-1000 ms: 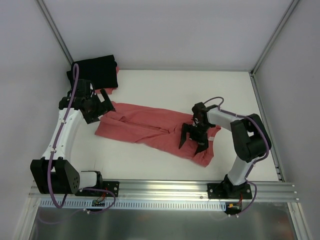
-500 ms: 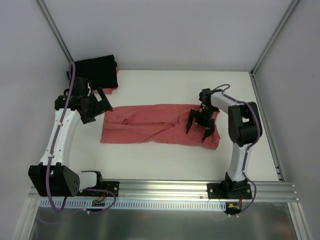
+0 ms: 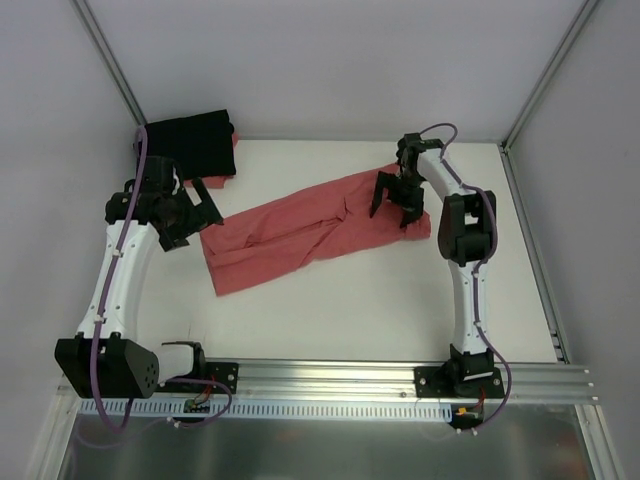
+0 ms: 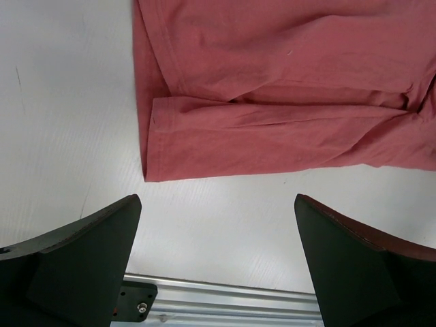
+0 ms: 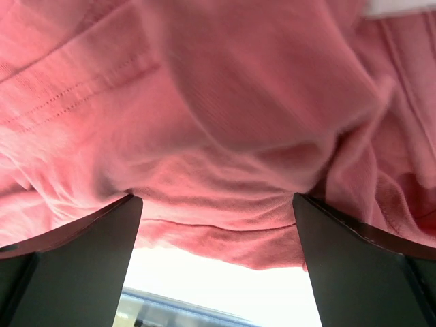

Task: Fold and stack the t-shirts
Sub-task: Rotate the tshirt 90 degrees

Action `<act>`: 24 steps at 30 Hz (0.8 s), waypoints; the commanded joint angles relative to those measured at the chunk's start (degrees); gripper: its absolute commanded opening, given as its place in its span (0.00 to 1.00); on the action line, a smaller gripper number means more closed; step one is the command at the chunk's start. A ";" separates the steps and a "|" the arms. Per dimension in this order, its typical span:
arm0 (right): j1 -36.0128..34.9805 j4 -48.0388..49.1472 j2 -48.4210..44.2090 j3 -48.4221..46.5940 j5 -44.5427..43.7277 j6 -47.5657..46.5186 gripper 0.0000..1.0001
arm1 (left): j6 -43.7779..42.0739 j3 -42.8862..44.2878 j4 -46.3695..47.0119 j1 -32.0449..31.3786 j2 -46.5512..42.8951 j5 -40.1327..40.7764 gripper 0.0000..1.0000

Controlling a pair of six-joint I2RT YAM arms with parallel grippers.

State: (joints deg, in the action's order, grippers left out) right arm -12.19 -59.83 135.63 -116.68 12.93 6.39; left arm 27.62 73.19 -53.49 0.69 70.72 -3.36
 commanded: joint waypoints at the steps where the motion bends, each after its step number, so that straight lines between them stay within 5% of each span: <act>1: 1.37 -1.78 5.06 -8.81 0.07 -2.09 1.00 | 1.47 0.55 -2.05 -0.42 -2.60 -0.25 0.99; 16: 2.16 12.36 11.76 -24.99 16.07 -2.44 0.99 | -2.81 -9.46 4.70 -0.43 -7.61 -6.57 0.99; 24: 3.83 21.25 -1.12 -22.91 24.67 1.34 0.99 | -13.18 -17.29 16.57 -0.51 -6.83 -0.34 0.99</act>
State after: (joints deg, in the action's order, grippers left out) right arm -9.23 -42.74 146.19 -139.70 31.62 6.48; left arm 20.88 56.97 -43.38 0.69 63.07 -6.46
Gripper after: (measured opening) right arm 0.993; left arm 0.987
